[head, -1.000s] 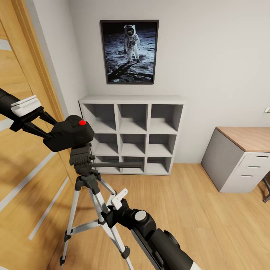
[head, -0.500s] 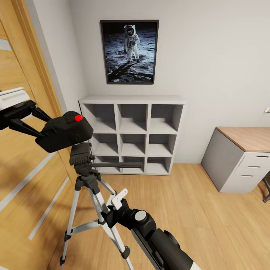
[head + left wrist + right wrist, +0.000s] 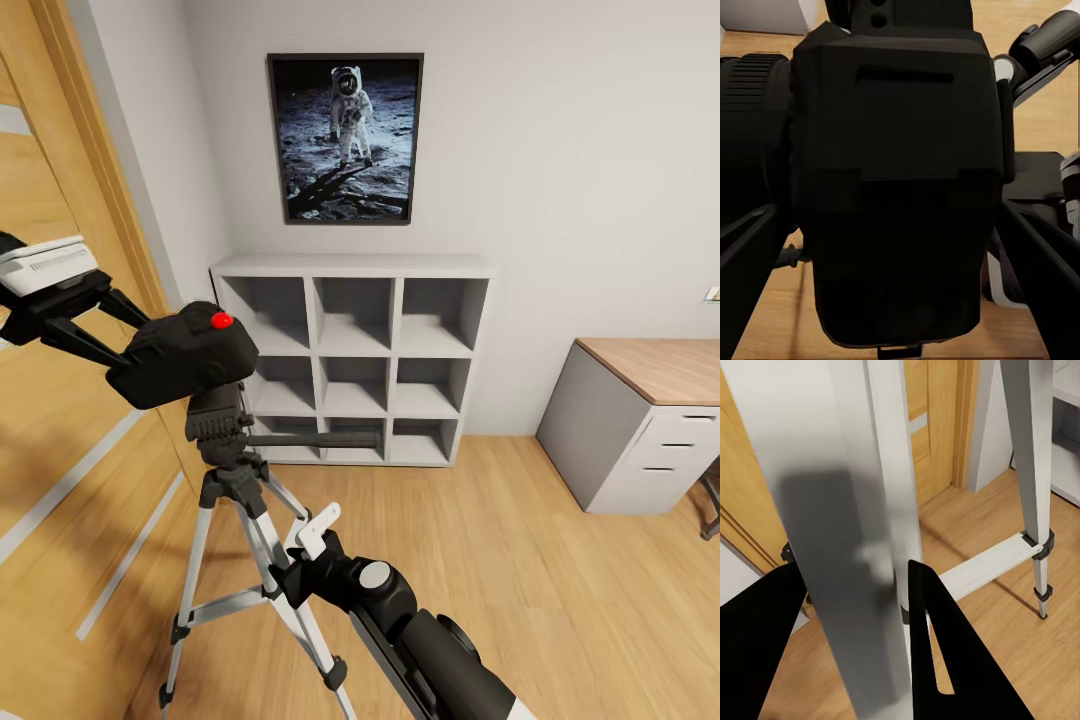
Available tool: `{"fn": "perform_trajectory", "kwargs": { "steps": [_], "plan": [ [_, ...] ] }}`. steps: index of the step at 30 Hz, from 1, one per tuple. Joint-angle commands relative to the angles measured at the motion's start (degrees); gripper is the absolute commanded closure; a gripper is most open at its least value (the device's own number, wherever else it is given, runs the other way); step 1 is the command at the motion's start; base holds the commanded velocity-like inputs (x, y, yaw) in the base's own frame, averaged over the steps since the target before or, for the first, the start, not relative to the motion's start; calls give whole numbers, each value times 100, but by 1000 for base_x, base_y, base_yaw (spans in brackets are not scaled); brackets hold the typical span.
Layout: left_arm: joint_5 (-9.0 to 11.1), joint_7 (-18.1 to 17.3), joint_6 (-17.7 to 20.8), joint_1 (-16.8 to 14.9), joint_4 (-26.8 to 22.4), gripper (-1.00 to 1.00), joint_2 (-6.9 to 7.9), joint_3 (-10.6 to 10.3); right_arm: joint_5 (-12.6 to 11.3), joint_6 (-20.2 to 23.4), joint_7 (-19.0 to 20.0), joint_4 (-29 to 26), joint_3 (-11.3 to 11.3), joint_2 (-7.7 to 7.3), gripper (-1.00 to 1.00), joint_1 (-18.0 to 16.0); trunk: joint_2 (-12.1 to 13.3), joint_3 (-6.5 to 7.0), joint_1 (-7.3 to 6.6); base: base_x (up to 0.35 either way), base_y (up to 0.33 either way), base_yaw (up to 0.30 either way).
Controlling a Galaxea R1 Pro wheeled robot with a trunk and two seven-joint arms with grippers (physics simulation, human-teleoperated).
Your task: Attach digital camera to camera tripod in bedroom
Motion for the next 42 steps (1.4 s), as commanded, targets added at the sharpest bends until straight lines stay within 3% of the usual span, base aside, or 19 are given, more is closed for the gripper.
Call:
{"fn": "perform_trajectory", "kwargs": {
  "steps": [1, 6, 21, 22, 42],
  "plan": [
    [49, 5, 62, -33, 19, 100, -53, -88, -11, 28, -6, -3, 4, 2, 100, -8, -14, -13, 4, 0, 0, 0],
    [48, 16, 62, -34, 130, 100, -318, -271, -10, 27, -6, -3, 4, 2, 100, -8, -14, -13, 4, 0, 0, 0],
    [32, 19, 55, -58, 166, 100, -374, -333, -10, 28, -6, -3, 4, 2, 100, -8, -14, -13, 4, 0, 0, 0],
    [34, 19, 53, -60, 168, -100, -371, -333, -10, 28, -6, -3, 4, 2, 100, -8, -14, -13, 4, 0, 0, 0],
    [41, 21, 15, -79, 174, -100, -332, -319, -10, 27, -6, -3, 4, 2, 100, -7, -14, -13, 4, 0, 0, 0]
  ]
}}
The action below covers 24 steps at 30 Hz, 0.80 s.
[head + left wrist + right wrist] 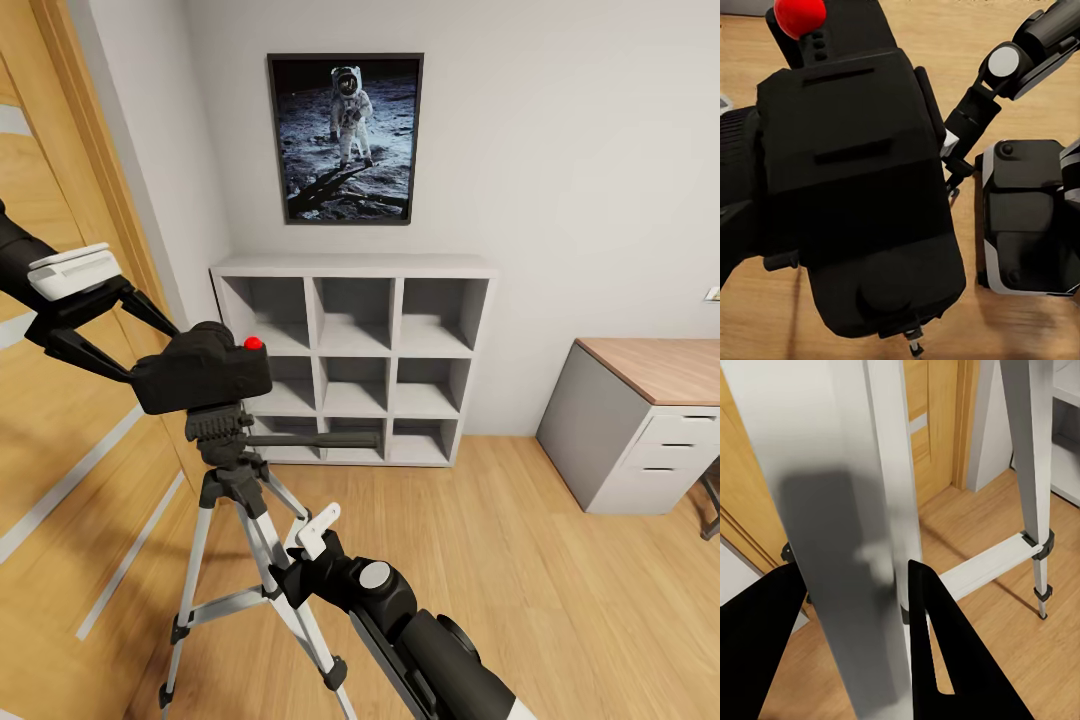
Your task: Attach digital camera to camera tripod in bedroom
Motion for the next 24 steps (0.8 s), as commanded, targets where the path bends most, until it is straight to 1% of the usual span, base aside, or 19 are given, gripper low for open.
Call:
{"fn": "perform_trajectory", "kwargs": {
  "steps": [1, 2, 3, 4, 5, 6, 10, 13, 16, 19, 20, 24],
  "plan": [
    [47, 2, 60, -28, -8, -100, 6, -41, -11, 29, -6, -4, 4, 2, 100, -8, -13, -13, 4, 0, 0, 0],
    [48, 6, 59, -38, -6, -100, 30, -32, -11, 29, -6, -4, 4, 2, 100, -9, -13, -13, 4, 0, 0, 0],
    [46, 25, 56, -83, -1, -100, 130, 23, -11, 28, -6, -4, 4, 2, 100, -9, -13, -13, 4, 0, 0, 0],
    [46, 25, 56, -83, -1, -100, 130, 23, -11, 28, -6, -4, 4, 2, 100, -9, -13, -13, 4, 0, 0, 0],
    [48, 44, 59, -123, 8, -100, 208, 97, -11, 28, -6, -4, 4, 2, 100, -9, -13, -13, 4, 0, 0, 0],
    [53, 71, 63, -163, 29, -100, 303, 206, -11, 28, -6, -4, 4, 2, 100, -9, -13, -13, 4, 0, 0, 0],
    [80, 304, 79, -258, 141, -100, 738, 776, -11, 28, -6, -4, 4, 2, 100, -9, -13, -13, 4, 0, 0, 0],
    [97, 570, 87, -285, 176, -100, 985, 1035, -11, 28, -6, -4, 4, 2, 100, -10, -13, -13, 4, 0, 0, 0],
    [107, 772, 97, -298, 199, -100, 1117, 1167, -11, 29, -6, -4, 4, 2, 100, -10, -13, -13, 4, 0, 0, 0],
    [112, 884, 102, -303, 218, -100, 1179, 1239, -11, 29, -6, -4, 4, 2, 100, -10, -13, -13, 4, 0, 0, 0],
    [113, 908, 103, -304, 222, -100, 1191, 1254, -11, 29, -6, -4, 4, 2, -100, -10, -13, -13, 4, 0, 0, 0],
    [116, 971, 106, -286, 233, -100, 1228, 1295, -11, 30, -6, -4, 5, 2, -100, -10, -13, -13, 4, 0, 0, 0]
  ]
}}
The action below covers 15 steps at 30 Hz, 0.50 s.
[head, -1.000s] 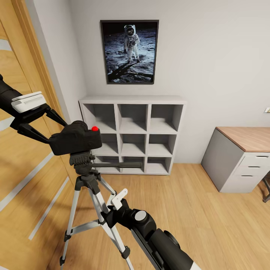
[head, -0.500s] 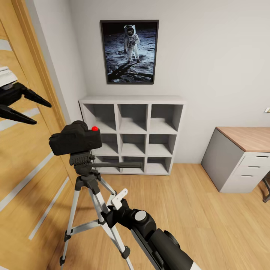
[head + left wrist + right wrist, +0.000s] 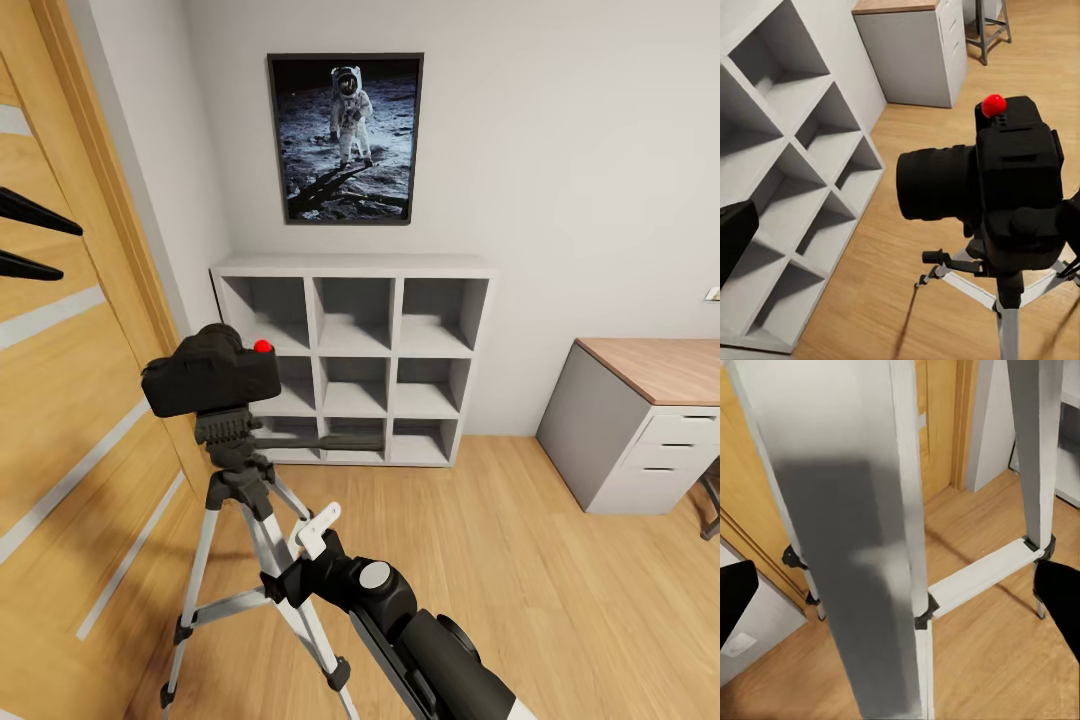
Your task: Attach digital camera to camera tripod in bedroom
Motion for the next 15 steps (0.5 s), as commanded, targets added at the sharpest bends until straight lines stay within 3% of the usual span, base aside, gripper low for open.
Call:
{"fn": "perform_trajectory", "kwargs": {
  "steps": [1, 15],
  "plan": [
    [52, 10, 60, -34, -5, -100, 12, -44, -30, 30, 1, -4, 4, 2, -100, -8, -13, -13, 4, 0, 0, 0],
    [38, 33, 54, 352, 7, -100, 22, -13, -30, 29, 1, -20, 3, 2, -100, -8, -13, -13, 4, 0, 0, 0]
  ]
}}
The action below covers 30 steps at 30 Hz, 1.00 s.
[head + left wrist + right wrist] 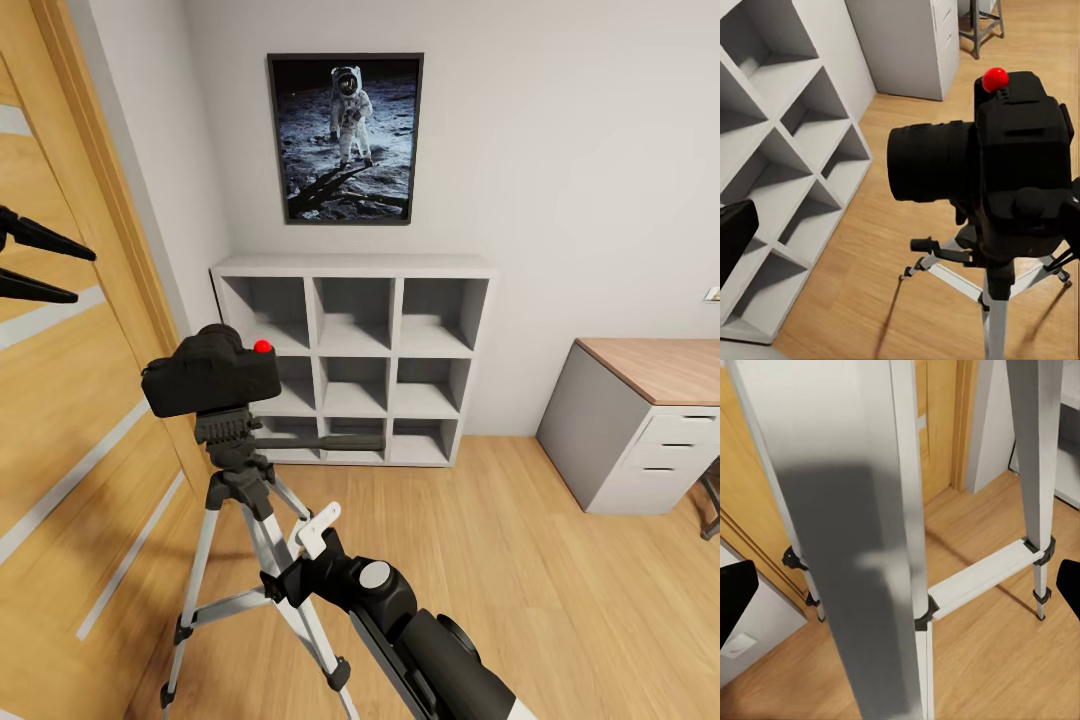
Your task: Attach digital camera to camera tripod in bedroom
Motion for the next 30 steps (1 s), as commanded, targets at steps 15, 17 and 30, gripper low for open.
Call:
{"fn": "perform_trajectory", "kwargs": {
  "steps": [15, 17, 30],
  "plan": [
    [1557, 1701, 62, 667, 81, -100, 259, -35, -35, 30, 19, -131, -17, 2, -100, -5, -13, -13, 4, 0, 0, 0],
    [1943, 2137, 54, 804, 64, -100, 310, -34, -33, 30, 15, -160, -19, 2, -100, -3, -13, -13, 4, 0, 0, 0],
    [3513, 3067, 22, 1463, 154, -100, 462, -34, -35, 38, -8, -261, -7, 2, -100, 0, -13, -13, 4, 0, 0, 0]
  ]
}}
